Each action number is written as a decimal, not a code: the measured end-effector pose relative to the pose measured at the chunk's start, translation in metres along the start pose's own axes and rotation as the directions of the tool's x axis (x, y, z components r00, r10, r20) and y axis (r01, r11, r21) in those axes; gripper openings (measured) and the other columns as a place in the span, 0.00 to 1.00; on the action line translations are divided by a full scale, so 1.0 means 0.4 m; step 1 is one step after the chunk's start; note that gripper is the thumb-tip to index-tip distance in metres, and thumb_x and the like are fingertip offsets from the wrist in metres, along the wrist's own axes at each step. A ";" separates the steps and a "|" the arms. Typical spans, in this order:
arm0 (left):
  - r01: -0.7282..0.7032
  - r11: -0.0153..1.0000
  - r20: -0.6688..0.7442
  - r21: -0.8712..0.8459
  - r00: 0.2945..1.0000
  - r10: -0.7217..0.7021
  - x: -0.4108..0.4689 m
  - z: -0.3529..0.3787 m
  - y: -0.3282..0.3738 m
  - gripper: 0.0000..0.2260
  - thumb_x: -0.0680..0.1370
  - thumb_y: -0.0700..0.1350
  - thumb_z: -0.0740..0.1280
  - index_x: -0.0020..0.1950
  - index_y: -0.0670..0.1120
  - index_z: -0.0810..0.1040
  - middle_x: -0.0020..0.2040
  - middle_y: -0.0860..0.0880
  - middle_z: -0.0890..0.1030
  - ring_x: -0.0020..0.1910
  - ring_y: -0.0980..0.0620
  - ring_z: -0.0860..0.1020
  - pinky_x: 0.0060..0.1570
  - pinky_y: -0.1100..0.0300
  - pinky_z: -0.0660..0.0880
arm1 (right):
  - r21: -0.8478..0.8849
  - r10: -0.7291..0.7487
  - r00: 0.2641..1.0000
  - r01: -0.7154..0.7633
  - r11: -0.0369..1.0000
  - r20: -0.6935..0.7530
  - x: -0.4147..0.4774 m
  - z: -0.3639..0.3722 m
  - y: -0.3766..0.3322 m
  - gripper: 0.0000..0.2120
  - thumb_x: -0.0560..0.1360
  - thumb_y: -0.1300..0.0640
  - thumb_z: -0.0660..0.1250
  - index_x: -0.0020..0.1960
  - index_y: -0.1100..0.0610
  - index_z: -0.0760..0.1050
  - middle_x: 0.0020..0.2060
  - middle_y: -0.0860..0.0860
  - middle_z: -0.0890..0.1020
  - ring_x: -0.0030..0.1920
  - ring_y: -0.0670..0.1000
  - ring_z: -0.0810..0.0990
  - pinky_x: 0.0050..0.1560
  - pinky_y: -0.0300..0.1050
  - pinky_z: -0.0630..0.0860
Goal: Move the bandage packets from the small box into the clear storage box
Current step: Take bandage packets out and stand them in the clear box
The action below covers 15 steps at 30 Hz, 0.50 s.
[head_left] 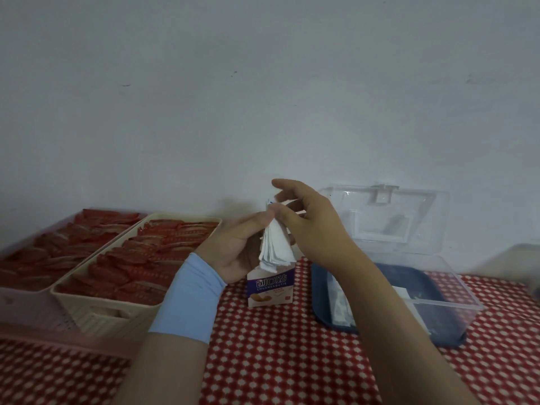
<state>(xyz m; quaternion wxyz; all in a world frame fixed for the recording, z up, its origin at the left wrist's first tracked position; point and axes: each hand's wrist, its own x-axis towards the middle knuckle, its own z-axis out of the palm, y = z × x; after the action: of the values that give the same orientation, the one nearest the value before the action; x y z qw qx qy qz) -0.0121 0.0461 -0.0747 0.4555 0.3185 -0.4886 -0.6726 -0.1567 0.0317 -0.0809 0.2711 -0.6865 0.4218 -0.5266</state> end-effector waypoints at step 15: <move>0.017 1.000 -0.027 0.021 1.000 -0.016 0.016 -0.031 -0.003 0.18 0.83 0.43 0.57 0.70 0.36 0.70 0.48 0.43 0.77 0.42 0.49 0.77 0.37 0.61 0.80 | -0.254 -0.190 0.962 0.236 0.938 0.194 -0.027 0.002 -0.009 0.21 0.63 0.55 0.83 0.41 0.56 0.70 0.51 0.46 0.76 0.47 0.40 0.77 0.40 0.32 0.75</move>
<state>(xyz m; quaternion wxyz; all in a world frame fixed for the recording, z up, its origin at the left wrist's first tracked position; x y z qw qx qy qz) -0.0039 0.0357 -0.0797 0.4531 0.3364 -0.4869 -0.6667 -0.1560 0.0427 -0.0834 0.1485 -0.8007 0.3897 -0.4301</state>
